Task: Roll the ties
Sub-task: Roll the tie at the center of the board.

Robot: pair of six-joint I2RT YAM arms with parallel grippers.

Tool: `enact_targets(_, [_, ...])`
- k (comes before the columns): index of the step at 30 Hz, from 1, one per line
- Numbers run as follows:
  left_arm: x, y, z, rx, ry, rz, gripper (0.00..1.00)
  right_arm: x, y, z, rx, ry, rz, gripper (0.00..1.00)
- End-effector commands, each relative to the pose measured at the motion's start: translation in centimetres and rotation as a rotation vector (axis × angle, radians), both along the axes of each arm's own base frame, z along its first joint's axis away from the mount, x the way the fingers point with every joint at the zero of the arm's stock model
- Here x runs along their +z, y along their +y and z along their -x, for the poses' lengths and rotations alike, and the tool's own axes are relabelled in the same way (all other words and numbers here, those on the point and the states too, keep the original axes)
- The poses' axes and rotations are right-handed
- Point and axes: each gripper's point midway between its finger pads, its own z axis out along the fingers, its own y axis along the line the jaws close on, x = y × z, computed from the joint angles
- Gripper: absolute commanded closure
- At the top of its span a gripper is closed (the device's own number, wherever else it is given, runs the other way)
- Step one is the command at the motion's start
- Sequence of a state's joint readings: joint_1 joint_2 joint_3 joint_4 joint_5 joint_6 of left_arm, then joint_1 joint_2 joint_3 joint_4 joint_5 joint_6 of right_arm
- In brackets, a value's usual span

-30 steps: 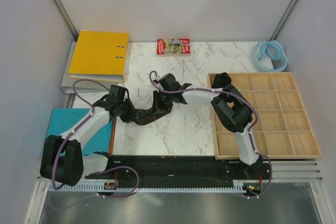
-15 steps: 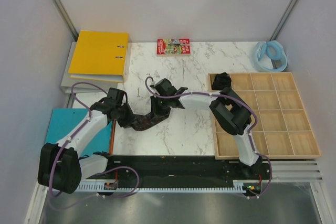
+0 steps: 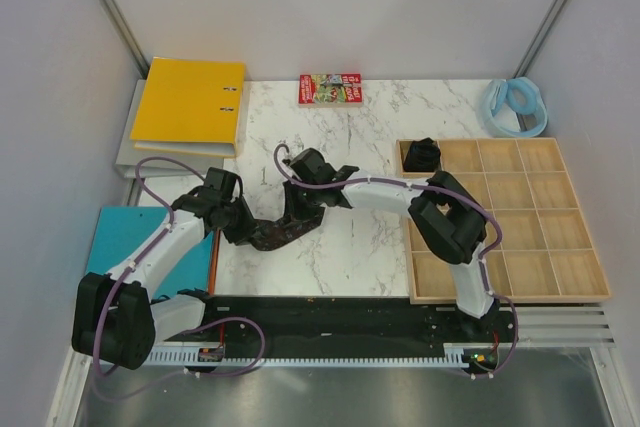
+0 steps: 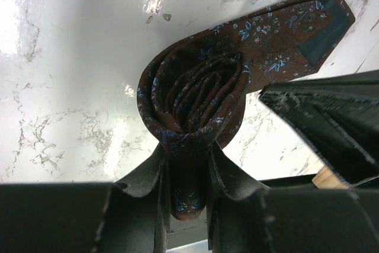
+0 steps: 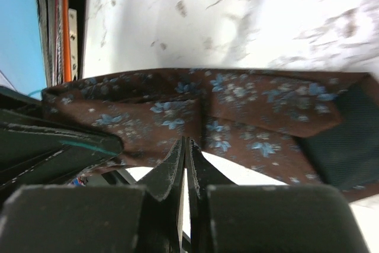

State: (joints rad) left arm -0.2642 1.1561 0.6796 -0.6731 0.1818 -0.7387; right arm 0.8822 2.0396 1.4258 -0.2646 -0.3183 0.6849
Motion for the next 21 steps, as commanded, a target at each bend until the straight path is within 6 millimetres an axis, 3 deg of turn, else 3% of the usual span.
enact_targets(1, [0.5, 0.3, -0.2, -0.018, -0.03, -0.017, 0.89, 1.3, 2.5, 1.4, 0.039, -0.018, -0.037, 0.91])
enact_targets(9, [1.5, 0.2, -0.7, -0.027, -0.042, -0.016, 0.89, -1.0, 4.5, 3.5, 0.077, 0.022, -0.026, 0.91])
enact_targets(21, [5.5, -1.1, -1.9, -0.098, -0.085, 0.037, 0.9, 0.0, 6.4, 3.6, 0.089, 0.028, -0.067, 0.91])
